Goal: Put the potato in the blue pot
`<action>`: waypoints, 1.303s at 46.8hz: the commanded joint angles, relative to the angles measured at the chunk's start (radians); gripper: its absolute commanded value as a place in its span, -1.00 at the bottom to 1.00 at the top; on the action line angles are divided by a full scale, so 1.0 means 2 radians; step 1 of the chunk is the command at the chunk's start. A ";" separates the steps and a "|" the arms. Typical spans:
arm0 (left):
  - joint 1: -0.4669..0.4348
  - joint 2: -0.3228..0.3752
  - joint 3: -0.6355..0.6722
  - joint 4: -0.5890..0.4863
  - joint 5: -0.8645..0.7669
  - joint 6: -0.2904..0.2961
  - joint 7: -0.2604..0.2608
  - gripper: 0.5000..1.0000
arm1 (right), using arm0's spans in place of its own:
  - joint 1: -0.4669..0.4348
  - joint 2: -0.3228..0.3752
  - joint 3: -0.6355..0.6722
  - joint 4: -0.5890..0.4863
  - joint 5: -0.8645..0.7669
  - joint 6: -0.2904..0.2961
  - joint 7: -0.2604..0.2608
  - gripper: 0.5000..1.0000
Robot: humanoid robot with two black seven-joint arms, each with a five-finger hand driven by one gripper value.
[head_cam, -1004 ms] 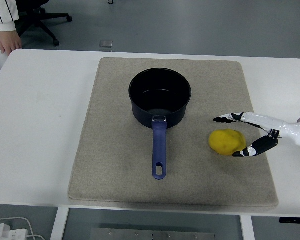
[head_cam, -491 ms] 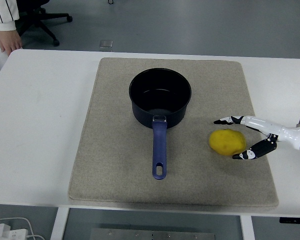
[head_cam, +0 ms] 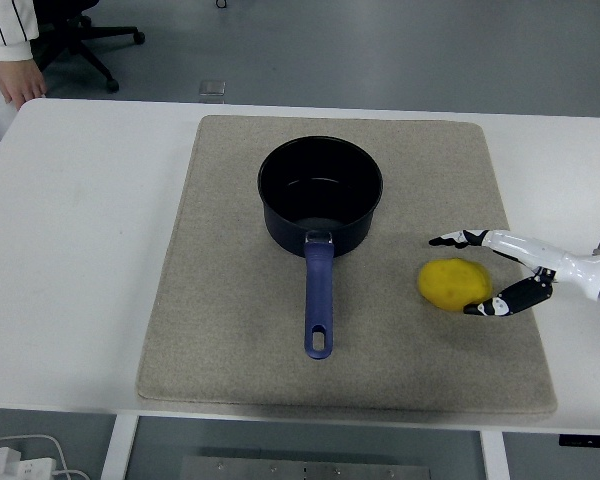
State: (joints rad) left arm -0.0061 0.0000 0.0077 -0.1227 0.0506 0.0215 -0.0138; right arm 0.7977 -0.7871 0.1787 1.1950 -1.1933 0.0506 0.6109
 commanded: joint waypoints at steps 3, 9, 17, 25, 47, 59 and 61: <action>0.000 0.000 0.000 0.000 0.000 0.000 0.000 0.99 | 0.000 0.000 0.000 -0.001 0.000 0.000 0.000 0.31; 0.000 0.000 0.000 0.000 0.000 0.000 0.000 0.99 | -0.001 0.000 -0.001 -0.001 0.000 0.000 0.000 -0.20; 0.000 0.000 0.000 0.000 0.000 0.000 0.000 0.99 | 0.000 0.000 -0.008 0.000 -0.002 0.000 0.000 -0.47; 0.000 0.000 0.000 0.000 0.000 0.000 0.000 0.99 | 0.002 0.000 -0.006 0.000 -0.001 0.000 0.000 -0.94; 0.000 0.000 0.000 0.000 0.000 0.000 0.000 0.99 | 0.050 -0.010 0.008 -0.001 0.007 0.018 0.000 -1.00; 0.000 0.000 0.000 0.000 0.000 0.000 0.000 0.99 | 0.079 -0.004 0.059 -0.019 0.021 0.058 0.000 -1.00; 0.000 0.000 0.000 0.000 0.000 0.000 0.000 0.99 | 0.089 -0.001 0.059 -0.023 0.021 0.059 -0.007 -1.00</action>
State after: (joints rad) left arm -0.0063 0.0000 0.0077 -0.1227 0.0506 0.0215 -0.0138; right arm 0.9455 -0.7980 0.2918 1.1623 -1.1522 0.1639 0.6108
